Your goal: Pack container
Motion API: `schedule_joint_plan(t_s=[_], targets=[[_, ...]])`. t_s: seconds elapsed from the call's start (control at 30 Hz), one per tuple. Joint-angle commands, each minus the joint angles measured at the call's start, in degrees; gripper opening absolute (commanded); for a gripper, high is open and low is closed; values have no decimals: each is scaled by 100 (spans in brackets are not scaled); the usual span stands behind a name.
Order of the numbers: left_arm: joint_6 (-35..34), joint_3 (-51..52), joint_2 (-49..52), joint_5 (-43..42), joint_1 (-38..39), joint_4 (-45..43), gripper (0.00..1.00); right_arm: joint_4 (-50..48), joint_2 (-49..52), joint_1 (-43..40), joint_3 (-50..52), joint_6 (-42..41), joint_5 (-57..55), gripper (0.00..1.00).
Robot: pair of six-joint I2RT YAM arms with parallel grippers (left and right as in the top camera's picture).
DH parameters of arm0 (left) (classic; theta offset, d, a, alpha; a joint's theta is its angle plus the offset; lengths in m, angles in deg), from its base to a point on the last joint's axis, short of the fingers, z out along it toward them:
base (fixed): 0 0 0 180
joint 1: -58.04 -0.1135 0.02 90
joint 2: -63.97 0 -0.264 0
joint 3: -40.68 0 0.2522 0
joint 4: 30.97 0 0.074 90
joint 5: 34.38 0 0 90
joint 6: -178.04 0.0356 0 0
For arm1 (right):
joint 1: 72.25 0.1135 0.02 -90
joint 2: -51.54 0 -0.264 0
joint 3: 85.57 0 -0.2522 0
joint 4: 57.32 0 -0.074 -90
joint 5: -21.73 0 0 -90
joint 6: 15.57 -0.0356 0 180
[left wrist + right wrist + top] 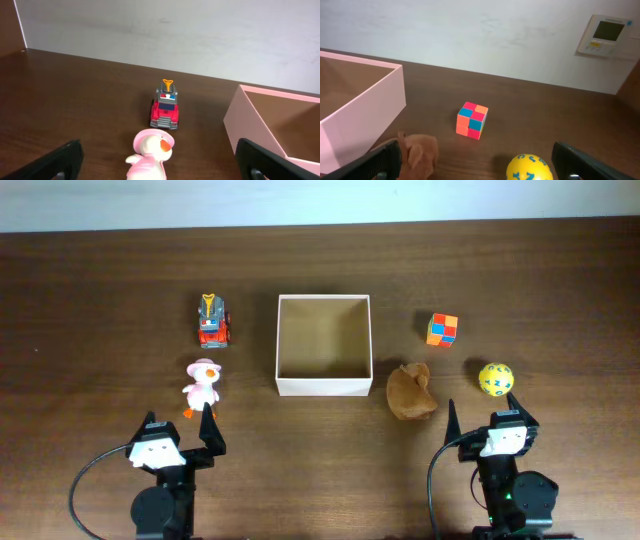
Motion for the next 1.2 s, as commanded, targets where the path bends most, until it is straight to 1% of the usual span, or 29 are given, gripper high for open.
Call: schedule_joint_plan(t_s=[0.0,0.13,0.2,0.3,0.4,0.5,0.57,0.67,0.77,0.9,1.0,1.07,1.17], targets=[[92,31,-24,-63,-13,-7,99,-17,-59,-7,31,20,-116,99],[92,31,-24,-63,-13,-7,99,-179,-59,0,13,13,431,99],[92,31,-24,-63,-13,-7,99,-122,-42,-2,-120,-50,358,98],[92,31,-24,-61,-13,-7,99,48,140,-2,-579,-219,120,99],[92,31,-24,-63,-13,-7,99,140,730,-2,-1325,-219,-120,99],[92,31,-24,-63,-13,-7,99,372,1786,-2,-2380,-223,-142,99],[94,31,-24,-61,-13,-7,99,815,2656,0,-3268,-223,-136,99],[92,31,-24,-63,-13,-7,99,1912,4164,4,-4905,-223,-24,99],[92,31,-24,-63,-13,-7,99,3217,5646,4,-6638,-223,299,99],[92,31,-24,-63,-13,-7,99,4548,7252,4,-8411,-221,540,99],[92,31,-24,-61,-13,-7,99,5053,8177,4,-9108,-223,866,99],[92,31,-24,-61,-13,-7,99,5082,8644,4,-9226,-221,1386,99],[92,31,-24,-63,-13,-7,99,4988,9149,4,-9224,-240,1528,98]])
